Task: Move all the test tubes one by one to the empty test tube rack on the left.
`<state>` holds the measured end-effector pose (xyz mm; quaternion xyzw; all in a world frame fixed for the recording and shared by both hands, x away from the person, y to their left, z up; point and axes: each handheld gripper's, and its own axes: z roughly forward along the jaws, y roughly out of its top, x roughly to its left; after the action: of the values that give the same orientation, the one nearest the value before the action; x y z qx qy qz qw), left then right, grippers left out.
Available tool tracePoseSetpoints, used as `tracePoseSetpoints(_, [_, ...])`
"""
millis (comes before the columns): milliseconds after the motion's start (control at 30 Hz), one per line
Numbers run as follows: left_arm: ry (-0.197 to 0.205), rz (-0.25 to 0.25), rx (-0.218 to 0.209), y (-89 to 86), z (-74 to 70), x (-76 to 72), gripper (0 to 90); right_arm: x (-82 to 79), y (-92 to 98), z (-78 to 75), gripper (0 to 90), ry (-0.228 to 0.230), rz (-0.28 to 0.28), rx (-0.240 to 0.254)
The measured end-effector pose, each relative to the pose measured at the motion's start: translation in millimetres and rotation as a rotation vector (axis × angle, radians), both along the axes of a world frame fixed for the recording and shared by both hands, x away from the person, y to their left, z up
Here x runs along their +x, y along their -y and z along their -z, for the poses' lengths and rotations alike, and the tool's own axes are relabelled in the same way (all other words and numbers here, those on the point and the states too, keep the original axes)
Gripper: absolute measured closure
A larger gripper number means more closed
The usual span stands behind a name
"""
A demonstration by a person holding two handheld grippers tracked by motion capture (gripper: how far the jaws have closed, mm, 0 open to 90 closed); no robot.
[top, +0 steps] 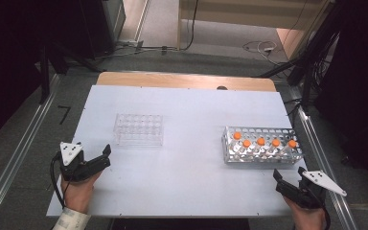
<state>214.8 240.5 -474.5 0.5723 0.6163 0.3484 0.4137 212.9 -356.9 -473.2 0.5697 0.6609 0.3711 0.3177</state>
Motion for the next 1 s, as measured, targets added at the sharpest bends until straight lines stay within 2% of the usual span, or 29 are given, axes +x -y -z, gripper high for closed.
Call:
tracePoseSetpoints(367, [0.003,0.01,-0.007,0.4,0.2,1.3,5.5,1.5,0.5,-2.6,14.9,-0.002,0.003,0.022])
tracePoseSetpoints(767, [0.008,0.004,-0.011,-1.3,0.3,2.2,5.5,7.8,1.5,-8.7,18.1,0.021,0.012,0.039])
tracePoseSetpoints(1000, [0.011,0.006,-0.01,-0.9,0.3,2.0,5.8,14.7,5.0,-12.8,26.8,0.044,0.024,0.043])
